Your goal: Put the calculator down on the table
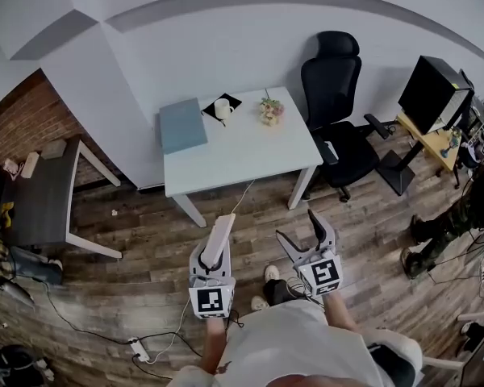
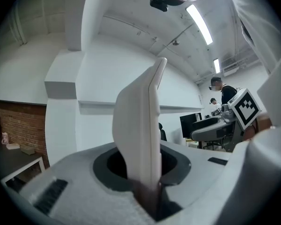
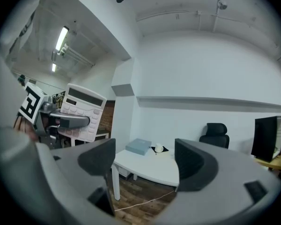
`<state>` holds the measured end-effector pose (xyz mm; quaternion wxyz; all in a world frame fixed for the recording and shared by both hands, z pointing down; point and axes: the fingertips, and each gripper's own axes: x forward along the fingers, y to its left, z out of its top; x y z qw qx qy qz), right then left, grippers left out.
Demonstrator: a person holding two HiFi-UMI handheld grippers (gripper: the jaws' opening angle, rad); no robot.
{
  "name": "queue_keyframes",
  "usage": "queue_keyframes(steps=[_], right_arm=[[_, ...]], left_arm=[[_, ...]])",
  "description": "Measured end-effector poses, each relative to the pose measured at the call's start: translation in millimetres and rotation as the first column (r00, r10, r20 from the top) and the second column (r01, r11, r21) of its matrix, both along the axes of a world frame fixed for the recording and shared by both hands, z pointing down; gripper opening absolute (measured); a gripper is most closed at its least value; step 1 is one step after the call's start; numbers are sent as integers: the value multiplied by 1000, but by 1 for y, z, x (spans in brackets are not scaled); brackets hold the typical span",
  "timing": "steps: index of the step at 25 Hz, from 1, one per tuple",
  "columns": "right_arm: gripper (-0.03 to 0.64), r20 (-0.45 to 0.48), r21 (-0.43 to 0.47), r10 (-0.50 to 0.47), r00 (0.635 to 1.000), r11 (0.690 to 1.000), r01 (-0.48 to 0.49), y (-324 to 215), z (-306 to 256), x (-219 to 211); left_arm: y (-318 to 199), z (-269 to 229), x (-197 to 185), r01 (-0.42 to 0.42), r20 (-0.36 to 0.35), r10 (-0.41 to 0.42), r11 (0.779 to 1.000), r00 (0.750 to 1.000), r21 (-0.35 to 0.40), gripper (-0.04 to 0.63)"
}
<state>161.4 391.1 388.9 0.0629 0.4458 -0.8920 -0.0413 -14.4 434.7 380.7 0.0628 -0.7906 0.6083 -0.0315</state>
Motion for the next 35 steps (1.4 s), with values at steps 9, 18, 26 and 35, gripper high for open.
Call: queue_keyframes(steps=[9,18,26,35], right_arm=[[390,-1,-5,-22,1000,1000,22,-42,13,-3],[388,2,-18,-42,999,999,42,-100,13,-4],[388,1,-25,-66,998,998,66,-138,13,-4],[388,11,-30,-89,996,996,89,-169,15,8]], left_arm=[[-39,11,-7,32,-2,-32,999,999,-13,86],[-93,9,-6,52,-4,-53,998,999,-20,86],[-129,7,-6,79,13,-78,997,997,-26,86],[-158,3,2,113,38,-112,993,993,-15,86]])
